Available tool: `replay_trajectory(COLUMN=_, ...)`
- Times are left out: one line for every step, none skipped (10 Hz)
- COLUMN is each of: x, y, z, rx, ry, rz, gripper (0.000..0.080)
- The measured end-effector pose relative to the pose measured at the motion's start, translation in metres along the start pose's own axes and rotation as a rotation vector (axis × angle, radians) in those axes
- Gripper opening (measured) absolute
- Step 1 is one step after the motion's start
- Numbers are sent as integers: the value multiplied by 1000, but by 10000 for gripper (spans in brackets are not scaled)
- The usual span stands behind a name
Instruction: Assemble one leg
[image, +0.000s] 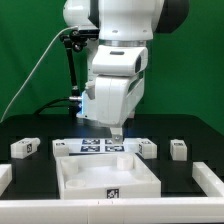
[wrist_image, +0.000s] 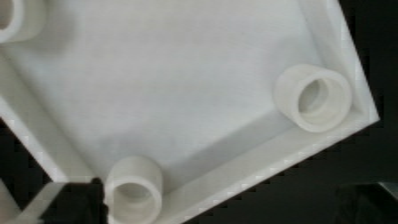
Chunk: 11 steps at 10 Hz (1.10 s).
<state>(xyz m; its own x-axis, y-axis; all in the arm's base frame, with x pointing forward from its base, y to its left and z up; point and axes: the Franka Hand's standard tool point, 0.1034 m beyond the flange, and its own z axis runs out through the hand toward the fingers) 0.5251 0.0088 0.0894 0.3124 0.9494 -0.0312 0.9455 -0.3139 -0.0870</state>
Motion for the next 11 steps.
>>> replay_trajectory(x=0, y=0, z=0, rx=1, ry=0, rz=0, gripper=650)
replay_trajectory(x=0, y=0, z=1, rx=1, ry=0, rz=0, gripper=650)
replay_trajectory(x=-1, y=0, z=1, rx=0, ry=1, rz=-27, gripper=650)
replay_trajectory(x=-8, y=1, z=5, rx=-17, ry=10, rz=-139, gripper=650)
replay_trajectory(x=-15, y=0, z=11, rx=-53, ry=22, rz=-234, gripper=650)
replay_trajectory(x=-19, y=-4, z=17, rx=-70, ry=20, rz=-310, gripper=650)
replay_trajectory(x=-20, y=-5, z=21, rx=-82, ry=12, rz=-386, gripper=650)
replay_trajectory(x=-20, y=-4, z=24, rx=-95, ry=-3, rz=-439, gripper=650)
replay_trajectory(x=-20, y=-4, z=24, rx=-95, ry=-4, rz=-426, gripper=650)
replay_trajectory(x=-21, y=-4, z=24, rx=-95, ry=-4, rz=-426, gripper=650)
replay_trajectory(x=-21, y=-4, z=24, rx=-95, ry=-4, rz=-425, gripper=650)
